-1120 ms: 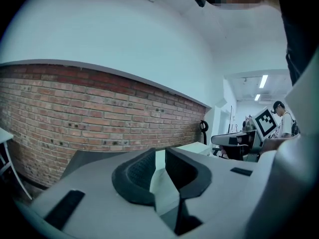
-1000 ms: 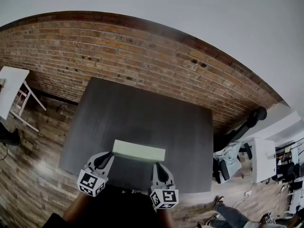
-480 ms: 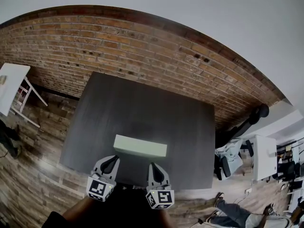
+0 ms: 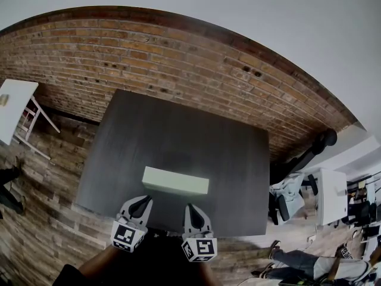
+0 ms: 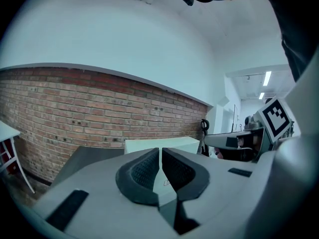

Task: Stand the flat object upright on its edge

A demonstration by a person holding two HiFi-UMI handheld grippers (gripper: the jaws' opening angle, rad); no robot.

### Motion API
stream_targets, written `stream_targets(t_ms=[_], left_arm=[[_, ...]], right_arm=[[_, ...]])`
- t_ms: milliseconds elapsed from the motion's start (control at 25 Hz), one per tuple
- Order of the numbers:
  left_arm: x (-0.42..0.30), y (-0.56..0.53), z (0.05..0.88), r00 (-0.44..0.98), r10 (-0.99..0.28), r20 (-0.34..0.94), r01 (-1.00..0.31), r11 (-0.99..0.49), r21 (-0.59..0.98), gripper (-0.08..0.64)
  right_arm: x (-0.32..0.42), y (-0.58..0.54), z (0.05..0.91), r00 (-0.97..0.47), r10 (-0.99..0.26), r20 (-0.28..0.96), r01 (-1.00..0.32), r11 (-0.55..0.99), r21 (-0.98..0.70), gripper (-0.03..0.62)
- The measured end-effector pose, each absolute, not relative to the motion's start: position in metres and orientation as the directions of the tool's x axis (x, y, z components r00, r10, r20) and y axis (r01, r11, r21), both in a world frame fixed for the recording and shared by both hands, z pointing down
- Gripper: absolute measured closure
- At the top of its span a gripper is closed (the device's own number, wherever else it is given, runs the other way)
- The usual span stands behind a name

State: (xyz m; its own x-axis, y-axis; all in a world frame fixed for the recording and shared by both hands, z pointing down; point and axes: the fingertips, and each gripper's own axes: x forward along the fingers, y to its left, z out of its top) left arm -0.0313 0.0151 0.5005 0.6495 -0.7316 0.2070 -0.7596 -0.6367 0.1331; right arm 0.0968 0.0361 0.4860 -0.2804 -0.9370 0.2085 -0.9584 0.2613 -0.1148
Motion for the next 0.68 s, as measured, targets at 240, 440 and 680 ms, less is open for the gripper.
stream_targets(t_ms=[240, 440, 680], left_arm=[[-0.029, 0.019, 0.501, 0.654, -0.726, 0.214, -0.755, -0.642, 0.129, 0.514], [-0.030, 0.023, 0.501, 0.655, -0.724, 0.216, -0.754, -0.643, 0.131, 0.514], [-0.029, 0.027, 0.501, 0.655, -0.723, 0.219, -0.754, -0.643, 0.134, 0.514]], right_arm=[[0.099, 0.038, 0.485, -0.279, -0.939, 0.199, -0.958, 0.259, -0.122, 0.569], [0.098, 0.041, 0.484, -0.280, -0.939, 0.200, -0.958, 0.260, -0.123, 0.569], [0.098, 0.044, 0.482, -0.285, -0.938, 0.199, -0.956, 0.264, -0.124, 0.569]])
